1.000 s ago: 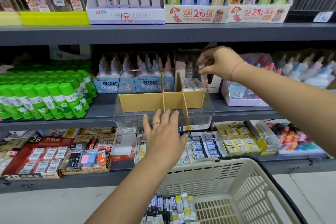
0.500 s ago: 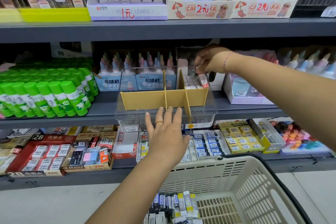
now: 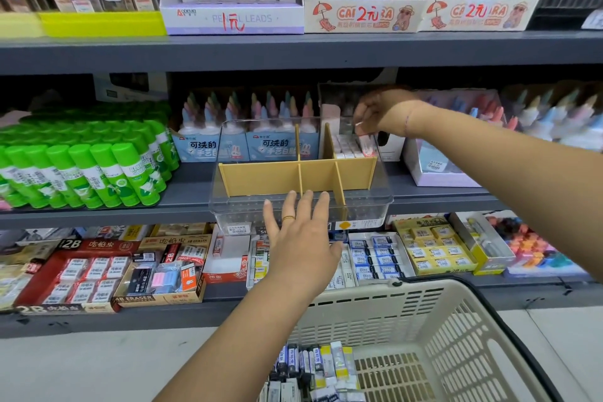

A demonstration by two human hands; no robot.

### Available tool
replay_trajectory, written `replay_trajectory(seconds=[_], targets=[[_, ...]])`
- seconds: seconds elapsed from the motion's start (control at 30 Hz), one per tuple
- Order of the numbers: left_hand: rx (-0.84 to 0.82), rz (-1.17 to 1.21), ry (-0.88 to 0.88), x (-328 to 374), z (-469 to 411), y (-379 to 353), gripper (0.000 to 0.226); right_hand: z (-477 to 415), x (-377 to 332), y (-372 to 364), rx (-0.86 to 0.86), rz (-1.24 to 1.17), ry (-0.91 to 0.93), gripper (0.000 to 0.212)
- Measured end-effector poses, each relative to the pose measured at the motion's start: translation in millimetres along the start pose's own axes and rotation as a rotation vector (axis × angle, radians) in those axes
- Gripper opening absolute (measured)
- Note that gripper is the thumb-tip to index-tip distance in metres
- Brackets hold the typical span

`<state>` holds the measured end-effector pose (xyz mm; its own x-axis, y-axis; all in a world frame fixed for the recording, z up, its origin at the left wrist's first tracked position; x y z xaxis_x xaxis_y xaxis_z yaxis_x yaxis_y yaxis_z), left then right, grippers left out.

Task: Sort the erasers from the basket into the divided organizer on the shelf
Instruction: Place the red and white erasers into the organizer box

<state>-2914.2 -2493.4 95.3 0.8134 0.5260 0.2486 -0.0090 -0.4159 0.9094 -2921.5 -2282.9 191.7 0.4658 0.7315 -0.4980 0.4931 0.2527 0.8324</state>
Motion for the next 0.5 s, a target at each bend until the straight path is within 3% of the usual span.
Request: replay_trajectory(seconds=[0.23,0.37,0.5], targets=[[0.007,-0.024,-0.012,0,0,-2,0.074,48,12,-1,0.187,0.239,0.187,0.006],[0.029,-0.049,-0.049,-1,1,-4,0.078,54,30,-1,0.219,0.176,0.064,0.030],[0.054,-0.076,-0.103,-1,1,-3,0.083,64,33,-1,0.223,0.139,0.052,0.029]])
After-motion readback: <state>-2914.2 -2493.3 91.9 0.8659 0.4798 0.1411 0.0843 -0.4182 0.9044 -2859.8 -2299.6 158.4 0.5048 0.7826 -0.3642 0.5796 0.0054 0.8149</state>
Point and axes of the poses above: each hand's wrist, its own z-axis away from the middle knuckle, its own y-axis out of the back of the hand, x = y × z, the point moved 10 cm from there along -z, towards the middle knuckle, and after that the axes turned 14 degrees about x, right-handed, at the moved point
